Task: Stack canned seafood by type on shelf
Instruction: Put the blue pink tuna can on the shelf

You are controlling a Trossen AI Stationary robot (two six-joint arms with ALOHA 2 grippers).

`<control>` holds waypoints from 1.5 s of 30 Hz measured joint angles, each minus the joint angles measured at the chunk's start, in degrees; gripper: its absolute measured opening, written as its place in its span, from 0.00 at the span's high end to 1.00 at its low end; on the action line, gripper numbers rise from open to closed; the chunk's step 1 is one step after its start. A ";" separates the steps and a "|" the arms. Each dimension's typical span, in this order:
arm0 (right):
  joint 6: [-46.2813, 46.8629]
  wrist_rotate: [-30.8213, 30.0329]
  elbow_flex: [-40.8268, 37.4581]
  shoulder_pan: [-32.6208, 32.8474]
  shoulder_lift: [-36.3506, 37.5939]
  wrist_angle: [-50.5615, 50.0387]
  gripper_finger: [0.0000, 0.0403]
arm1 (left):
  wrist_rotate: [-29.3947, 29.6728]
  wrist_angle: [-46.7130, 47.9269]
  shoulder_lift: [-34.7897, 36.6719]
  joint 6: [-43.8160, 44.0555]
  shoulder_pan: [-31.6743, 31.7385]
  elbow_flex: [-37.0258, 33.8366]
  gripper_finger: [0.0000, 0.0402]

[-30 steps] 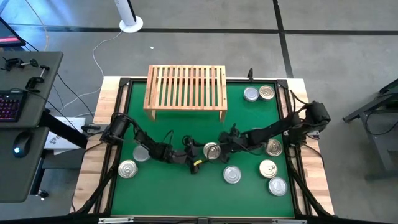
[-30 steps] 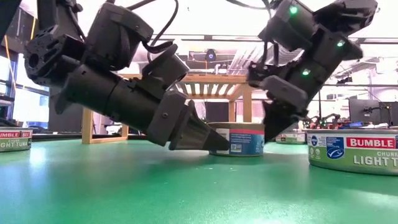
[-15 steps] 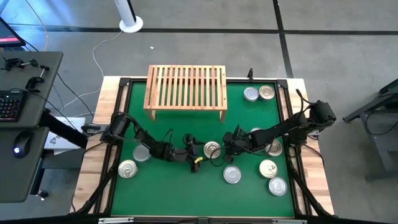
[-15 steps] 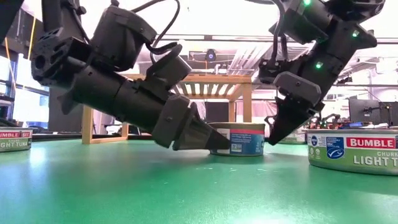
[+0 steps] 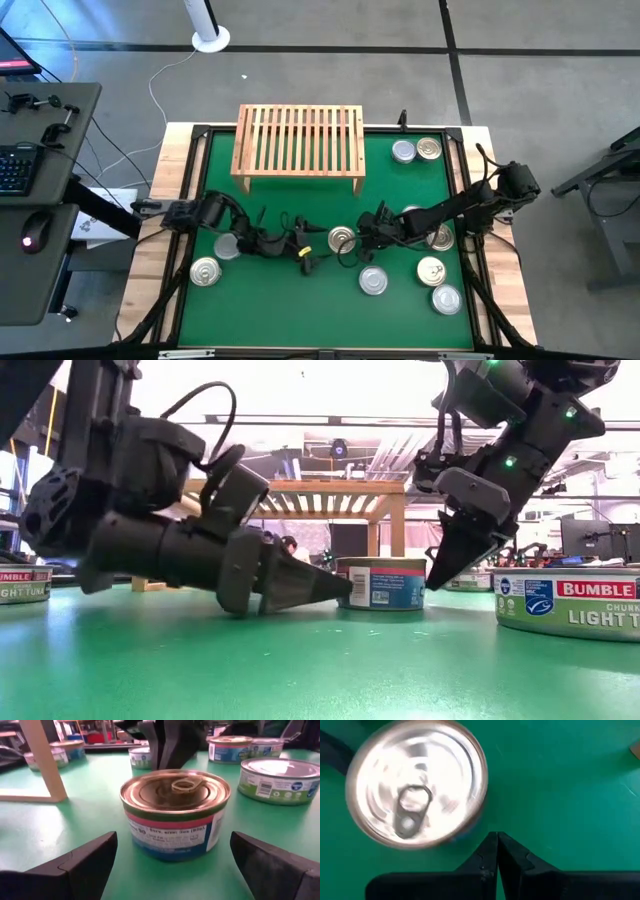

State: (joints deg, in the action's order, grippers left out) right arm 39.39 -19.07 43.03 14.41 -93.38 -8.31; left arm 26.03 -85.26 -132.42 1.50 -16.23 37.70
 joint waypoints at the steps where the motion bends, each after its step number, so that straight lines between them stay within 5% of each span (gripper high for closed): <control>1: 0.51 0.06 0.02 0.00 0.00 0.63 0.99 | -0.01 1.02 0.08 -0.07 0.00 0.53 0.07; 12: 0.05 0.71 -0.07 -0.26 -1.51 7.40 0.99 | -1.12 11.36 1.77 0.43 0.36 4.46 0.07; 28: -1.28 0.54 -0.16 -1.33 -6.27 14.39 0.99 | -5.36 13.16 2.34 0.95 1.77 4.43 0.12; 36: -0.85 1.27 -0.16 -1.33 -6.27 14.64 0.99 | -12.60 14.23 2.43 3.58 4.39 4.45 0.06; 45: -0.85 3.84 0.00 -1.29 -6.38 15.36 0.99 | -10.94 16.90 2.29 5.03 2.05 7.14 0.01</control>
State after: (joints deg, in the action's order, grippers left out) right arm 38.54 -15.23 43.03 13.13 -99.77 7.05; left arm 15.10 -68.36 -130.13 6.53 -14.18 44.84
